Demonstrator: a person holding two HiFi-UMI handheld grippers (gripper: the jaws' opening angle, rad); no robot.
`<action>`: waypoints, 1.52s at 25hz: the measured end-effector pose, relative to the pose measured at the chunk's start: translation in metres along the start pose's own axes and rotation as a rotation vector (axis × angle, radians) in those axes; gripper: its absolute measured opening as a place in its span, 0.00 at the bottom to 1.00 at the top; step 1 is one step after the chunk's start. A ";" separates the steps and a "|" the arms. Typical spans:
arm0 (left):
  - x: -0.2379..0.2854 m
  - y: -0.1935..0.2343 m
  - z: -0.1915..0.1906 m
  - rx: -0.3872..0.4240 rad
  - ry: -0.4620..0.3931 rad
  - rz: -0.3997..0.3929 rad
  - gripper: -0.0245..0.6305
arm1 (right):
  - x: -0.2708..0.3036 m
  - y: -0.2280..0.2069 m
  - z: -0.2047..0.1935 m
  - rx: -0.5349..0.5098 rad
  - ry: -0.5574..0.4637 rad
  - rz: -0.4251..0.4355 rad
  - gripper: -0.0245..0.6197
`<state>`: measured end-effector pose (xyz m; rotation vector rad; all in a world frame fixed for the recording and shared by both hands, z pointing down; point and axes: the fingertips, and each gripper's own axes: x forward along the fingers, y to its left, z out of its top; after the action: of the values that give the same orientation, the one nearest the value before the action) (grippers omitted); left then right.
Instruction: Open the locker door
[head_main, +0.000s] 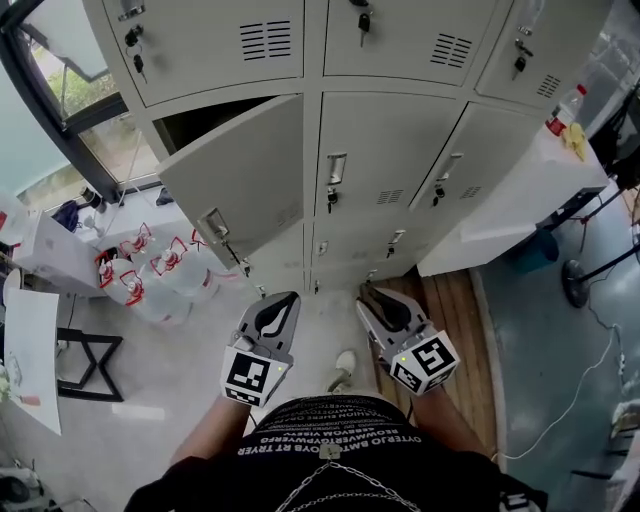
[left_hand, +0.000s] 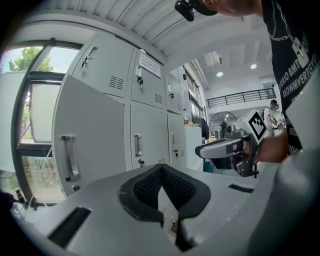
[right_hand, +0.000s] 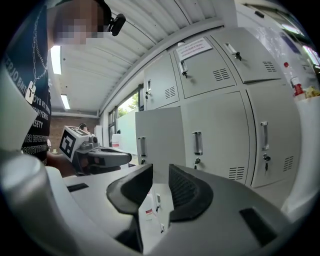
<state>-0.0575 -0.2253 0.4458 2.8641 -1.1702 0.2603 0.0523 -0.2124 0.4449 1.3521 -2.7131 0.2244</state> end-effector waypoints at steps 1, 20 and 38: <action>0.008 0.002 0.002 -0.001 0.002 0.000 0.03 | 0.003 -0.007 0.002 0.004 -0.005 0.002 0.19; 0.125 0.008 0.042 0.019 -0.015 0.124 0.03 | 0.041 -0.120 0.029 -0.015 -0.021 0.157 0.19; 0.148 0.050 0.033 0.008 0.040 0.198 0.03 | 0.099 -0.141 0.028 0.024 -0.008 0.244 0.19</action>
<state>0.0163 -0.3668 0.4368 2.7368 -1.4486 0.3277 0.1050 -0.3788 0.4451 1.0266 -2.8873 0.2720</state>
